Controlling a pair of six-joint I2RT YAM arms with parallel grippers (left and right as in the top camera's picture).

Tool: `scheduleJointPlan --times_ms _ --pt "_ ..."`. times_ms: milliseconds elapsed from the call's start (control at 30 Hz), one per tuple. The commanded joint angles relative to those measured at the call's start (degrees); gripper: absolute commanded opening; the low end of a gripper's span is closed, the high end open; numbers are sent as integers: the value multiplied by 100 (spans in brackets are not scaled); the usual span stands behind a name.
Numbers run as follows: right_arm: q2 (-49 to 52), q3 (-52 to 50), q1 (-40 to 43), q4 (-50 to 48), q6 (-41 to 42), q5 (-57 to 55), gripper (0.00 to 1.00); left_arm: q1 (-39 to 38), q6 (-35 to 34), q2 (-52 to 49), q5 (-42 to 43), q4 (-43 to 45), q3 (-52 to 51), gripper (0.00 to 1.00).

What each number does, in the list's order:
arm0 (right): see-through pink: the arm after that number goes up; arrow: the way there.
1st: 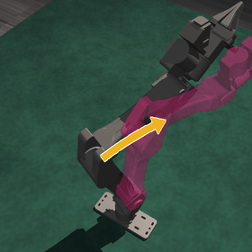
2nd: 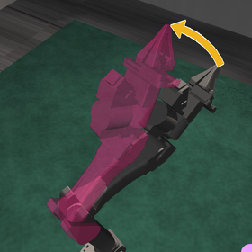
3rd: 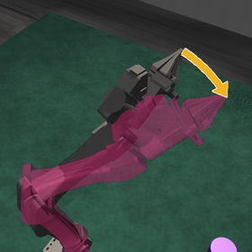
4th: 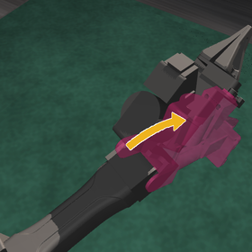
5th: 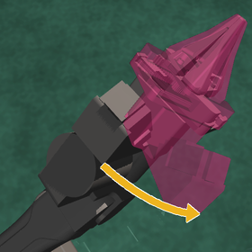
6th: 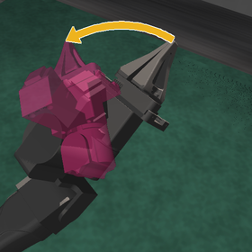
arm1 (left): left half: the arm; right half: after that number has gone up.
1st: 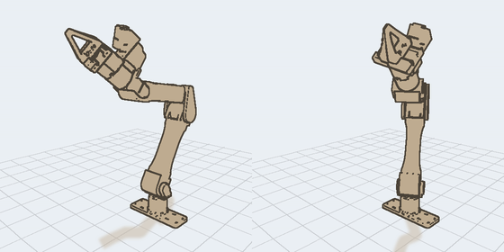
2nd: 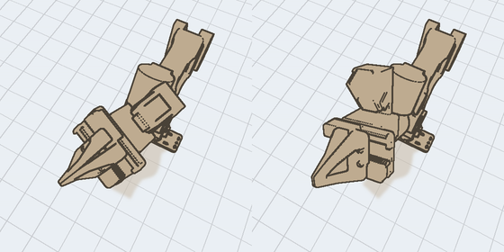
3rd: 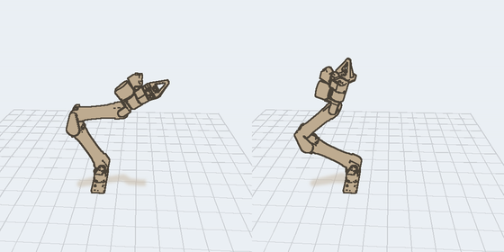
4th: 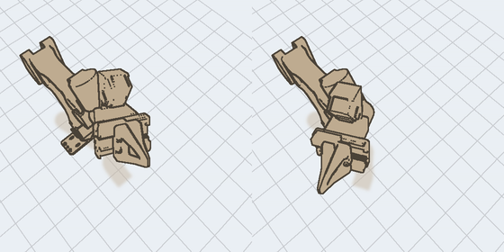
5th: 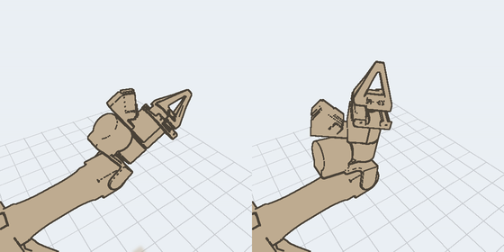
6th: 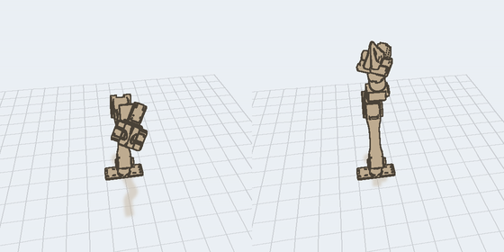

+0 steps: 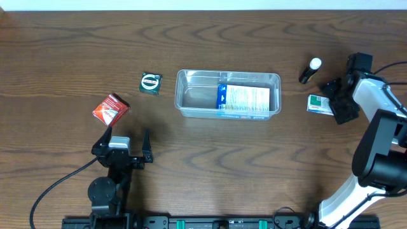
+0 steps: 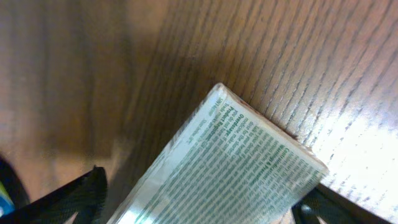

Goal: Pack container
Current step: 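Move the right gripper to the white-green medicine box, then grasp the white-green medicine box with the right gripper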

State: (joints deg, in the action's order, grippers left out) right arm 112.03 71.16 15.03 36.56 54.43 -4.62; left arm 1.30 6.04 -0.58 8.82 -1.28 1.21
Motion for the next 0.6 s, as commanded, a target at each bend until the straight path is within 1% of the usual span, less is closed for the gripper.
scheduleJointPlan --times_ms 0,167,367,567 --pt "116 31 -42 0 -59 -52 86 24 -13 24 85 -192 -98 98" --pt "116 31 -42 4 -437 -55 78 24 -13 24 85 -192 -98 98" --pt "116 31 -42 28 -1139 -52 70 24 -13 24 85 -192 -98 98" --pt "114 31 -37 76 -1976 -46 56 24 -13 24 85 -192 -98 98"
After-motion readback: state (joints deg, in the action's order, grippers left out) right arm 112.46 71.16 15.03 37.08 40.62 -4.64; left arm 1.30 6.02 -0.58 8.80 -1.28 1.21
